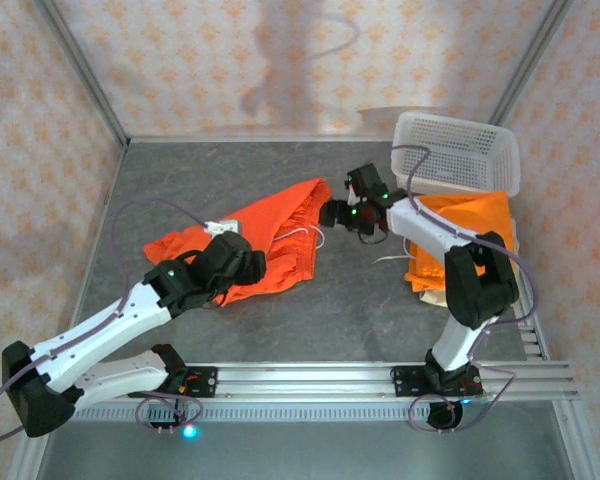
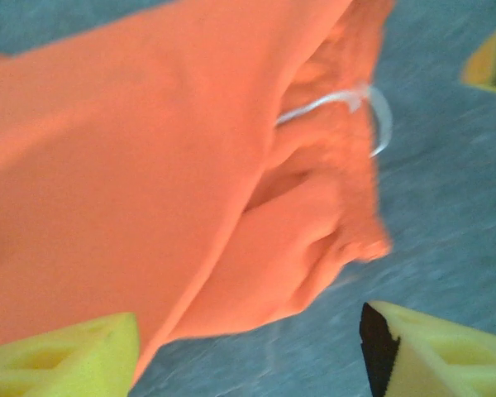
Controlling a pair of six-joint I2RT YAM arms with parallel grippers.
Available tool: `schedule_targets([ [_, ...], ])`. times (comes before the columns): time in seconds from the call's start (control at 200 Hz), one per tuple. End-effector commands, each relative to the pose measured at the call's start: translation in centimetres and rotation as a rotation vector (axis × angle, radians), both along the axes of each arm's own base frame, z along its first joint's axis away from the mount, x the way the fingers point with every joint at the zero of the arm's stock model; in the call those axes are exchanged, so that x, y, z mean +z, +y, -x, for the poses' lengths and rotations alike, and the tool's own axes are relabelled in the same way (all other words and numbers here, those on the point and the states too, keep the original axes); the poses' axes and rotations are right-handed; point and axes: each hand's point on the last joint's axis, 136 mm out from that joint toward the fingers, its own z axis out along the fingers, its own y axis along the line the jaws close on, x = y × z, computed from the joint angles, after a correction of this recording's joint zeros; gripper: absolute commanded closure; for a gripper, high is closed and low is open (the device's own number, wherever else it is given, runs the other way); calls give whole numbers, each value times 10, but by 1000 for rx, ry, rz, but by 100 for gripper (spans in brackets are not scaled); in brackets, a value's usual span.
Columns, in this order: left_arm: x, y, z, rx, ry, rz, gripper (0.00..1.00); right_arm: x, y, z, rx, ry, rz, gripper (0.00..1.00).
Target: Fold and stack the shorts
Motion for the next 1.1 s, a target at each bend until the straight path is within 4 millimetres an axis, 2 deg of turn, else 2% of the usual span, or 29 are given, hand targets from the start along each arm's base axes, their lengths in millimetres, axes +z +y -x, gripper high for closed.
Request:
schedule_targets([
  [0.0, -39, 28, 20, 22, 150, -187, 32, 8, 27, 35, 73, -17, -61, 15],
  [0.15, -58, 37, 21, 25, 220, -310, 43, -12, 39, 72, 78, 4, -72, 16],
  [0.345, -73, 46, 20, 38, 271, -426, 49, -36, 45, 94, 78, 17, -38, 18],
  [0.505, -81, 49, 17, 35, 288, -482, 51, -38, 59, 93, 91, 14, -52, 20],
  [0.671, -93, 46, 14, 31, 304, -505, 55, -46, 61, 86, 97, 12, -3, 25],
  [0.731, -95, 45, 11, 33, 301, -515, 61, -49, 64, 84, 103, 21, -2, 29],
  [0.901, -95, 43, 5, 39, 280, -514, 79, -54, 76, 80, 110, 46, -30, 47],
  [1.026, -94, 42, 3, 41, 266, -506, 88, -59, 80, 77, 109, 54, -23, 54],
  [1.096, -92, 42, 1, 42, 257, -506, 93, -63, 81, 76, 113, 63, -17, 61],
])
